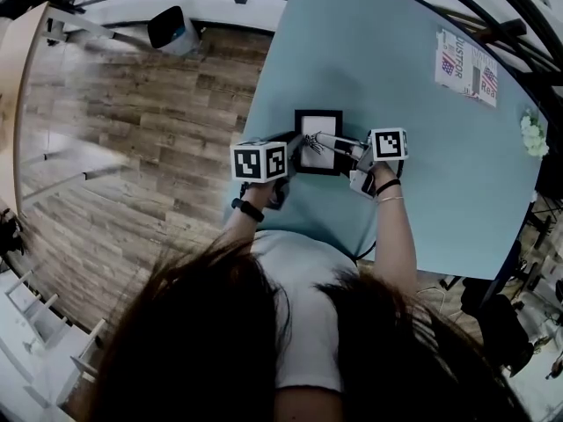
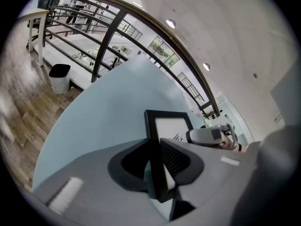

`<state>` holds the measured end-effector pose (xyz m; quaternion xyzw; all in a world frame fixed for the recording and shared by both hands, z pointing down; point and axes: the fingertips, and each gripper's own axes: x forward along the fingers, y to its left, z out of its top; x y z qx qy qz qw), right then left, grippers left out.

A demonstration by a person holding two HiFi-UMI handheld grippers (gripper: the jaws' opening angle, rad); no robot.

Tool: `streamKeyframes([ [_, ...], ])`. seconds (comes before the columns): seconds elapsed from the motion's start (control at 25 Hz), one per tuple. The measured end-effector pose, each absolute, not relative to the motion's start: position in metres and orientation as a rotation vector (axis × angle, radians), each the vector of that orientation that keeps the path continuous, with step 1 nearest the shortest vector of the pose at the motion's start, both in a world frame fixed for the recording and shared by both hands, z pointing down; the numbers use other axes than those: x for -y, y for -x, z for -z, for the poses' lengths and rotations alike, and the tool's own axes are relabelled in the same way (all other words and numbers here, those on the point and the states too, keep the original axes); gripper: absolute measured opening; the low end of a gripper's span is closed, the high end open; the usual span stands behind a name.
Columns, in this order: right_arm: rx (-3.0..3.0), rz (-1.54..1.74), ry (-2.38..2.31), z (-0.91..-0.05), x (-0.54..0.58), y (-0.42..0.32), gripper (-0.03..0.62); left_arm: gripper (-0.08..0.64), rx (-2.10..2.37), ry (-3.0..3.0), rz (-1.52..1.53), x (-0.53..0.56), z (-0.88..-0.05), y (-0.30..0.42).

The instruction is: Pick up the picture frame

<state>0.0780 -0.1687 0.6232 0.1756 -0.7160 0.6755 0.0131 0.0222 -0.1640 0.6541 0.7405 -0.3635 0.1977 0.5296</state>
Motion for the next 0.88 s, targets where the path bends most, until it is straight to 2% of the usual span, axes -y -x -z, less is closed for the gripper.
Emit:
streamKeyframes([
  [0.16,2.243,-2.093,-0.554,-0.6219,0.1695,-0.0775,0.101,0.135,0.868,-1.771,-0.468,0.1651,-0.6542,-0.0234],
  [0.28,2.194,-2.1,-0.624,-0.6271,0.1676,-0.0783,0.018,0.135,0.863,-1.771,-0.468,0.1647,-0.6542,-0.0233],
  [0.88,2.228,-2.048,-0.696,-0.6233,0.1645,-0.0782,0.014,0.137,0.884,-1.809,-0.439,0.1655,-0.6487,-0.0226],
])
